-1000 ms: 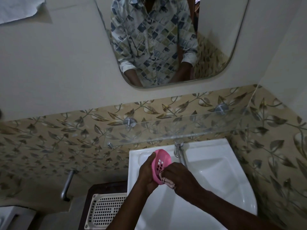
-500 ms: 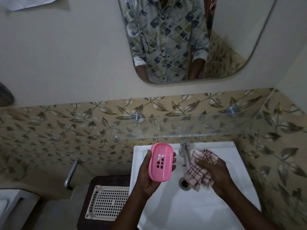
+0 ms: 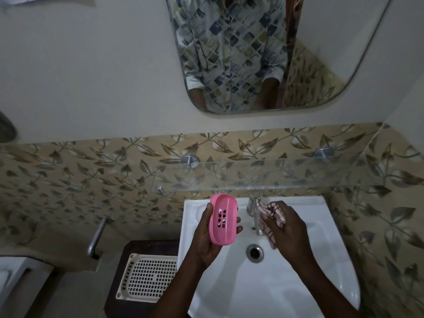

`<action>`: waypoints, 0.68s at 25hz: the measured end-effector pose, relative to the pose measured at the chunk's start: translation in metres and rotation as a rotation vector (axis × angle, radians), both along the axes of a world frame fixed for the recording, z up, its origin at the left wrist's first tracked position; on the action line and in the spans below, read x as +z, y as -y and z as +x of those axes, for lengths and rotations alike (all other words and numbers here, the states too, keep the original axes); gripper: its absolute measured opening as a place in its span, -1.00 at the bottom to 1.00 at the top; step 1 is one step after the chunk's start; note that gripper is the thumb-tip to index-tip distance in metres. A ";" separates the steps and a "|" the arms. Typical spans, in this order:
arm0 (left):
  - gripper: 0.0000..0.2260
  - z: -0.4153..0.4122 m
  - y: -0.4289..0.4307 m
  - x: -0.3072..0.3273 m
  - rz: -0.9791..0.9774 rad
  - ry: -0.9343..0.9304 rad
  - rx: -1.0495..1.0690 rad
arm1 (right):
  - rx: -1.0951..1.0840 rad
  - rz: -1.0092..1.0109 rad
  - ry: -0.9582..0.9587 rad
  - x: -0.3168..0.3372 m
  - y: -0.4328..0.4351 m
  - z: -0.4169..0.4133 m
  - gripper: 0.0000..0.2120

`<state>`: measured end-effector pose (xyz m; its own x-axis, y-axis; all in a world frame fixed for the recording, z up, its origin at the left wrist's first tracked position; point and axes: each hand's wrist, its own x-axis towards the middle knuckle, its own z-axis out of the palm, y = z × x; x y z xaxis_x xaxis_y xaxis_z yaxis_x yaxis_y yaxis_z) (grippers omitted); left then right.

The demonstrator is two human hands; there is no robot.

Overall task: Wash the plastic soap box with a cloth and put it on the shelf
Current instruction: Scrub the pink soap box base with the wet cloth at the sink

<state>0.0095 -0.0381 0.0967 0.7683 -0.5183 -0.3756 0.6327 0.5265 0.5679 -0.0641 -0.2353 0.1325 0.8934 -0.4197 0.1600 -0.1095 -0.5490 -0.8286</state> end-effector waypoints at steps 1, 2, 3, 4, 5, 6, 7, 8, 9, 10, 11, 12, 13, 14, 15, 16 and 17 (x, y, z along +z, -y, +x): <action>-0.21 0.000 -0.001 -0.001 0.004 -0.011 0.011 | -0.028 0.165 0.020 0.001 0.001 0.000 -0.87; -0.22 -0.001 -0.001 -0.002 -0.002 -0.027 0.018 | -0.073 0.331 0.038 0.000 0.002 0.001 -0.86; -0.23 -0.002 0.001 -0.005 -0.012 -0.044 0.020 | -0.112 0.497 0.080 0.000 0.000 0.000 -0.84; -0.25 -0.003 0.003 -0.007 -0.020 -0.065 0.019 | -0.127 0.627 0.133 -0.002 -0.005 0.000 -0.82; -0.27 -0.005 0.007 -0.008 -0.026 -0.085 0.019 | -0.105 0.709 0.202 -0.003 -0.011 -0.002 -0.80; -0.28 -0.007 0.011 -0.009 -0.046 -0.100 0.025 | -0.041 0.746 0.258 -0.004 -0.020 -0.005 -0.77; -0.27 -0.009 0.015 -0.008 -0.091 -0.113 0.029 | 0.071 0.734 0.277 -0.006 -0.029 -0.008 -0.73; -0.25 -0.010 0.019 -0.007 -0.176 -0.126 0.014 | 0.213 0.642 0.251 -0.010 -0.039 -0.012 -0.71; -0.26 -0.012 0.022 -0.005 -0.275 -0.146 -0.026 | 0.345 0.486 0.196 -0.015 -0.046 -0.017 -0.70; -0.29 -0.015 0.025 -0.002 -0.352 -0.168 -0.069 | 0.451 0.332 0.140 -0.020 -0.050 -0.021 -0.67; -0.30 -0.017 0.026 -0.002 -0.383 -0.200 -0.084 | 0.521 0.242 0.092 -0.024 -0.052 -0.025 -0.61; -0.29 -0.018 0.028 -0.005 -0.384 -0.237 -0.061 | 0.564 0.226 0.054 -0.026 -0.052 -0.026 -0.51; -0.29 -0.020 0.029 -0.008 -0.362 -0.258 -0.003 | 0.578 0.259 0.009 -0.026 -0.053 -0.027 -0.41; -0.30 -0.022 0.031 -0.010 -0.327 -0.259 0.065 | 0.544 0.326 -0.046 -0.024 -0.055 -0.028 -0.36; -0.32 -0.024 0.034 -0.011 -0.257 -0.234 0.129 | 0.460 0.401 -0.112 -0.022 -0.059 -0.027 -0.40; -0.34 -0.025 0.038 -0.010 -0.146 -0.187 0.189 | 0.333 0.415 -0.189 -0.017 -0.063 -0.025 -0.50; -0.36 -0.024 0.042 -0.009 0.012 -0.125 0.244 | 0.218 0.366 -0.263 -0.013 -0.066 -0.021 -0.61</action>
<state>-0.0150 -0.0805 0.0877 0.8172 -0.3182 -0.4805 0.5535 0.6656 0.5006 -0.0851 -0.1692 0.1196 0.9569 -0.2052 -0.2053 -0.2557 -0.2612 -0.9308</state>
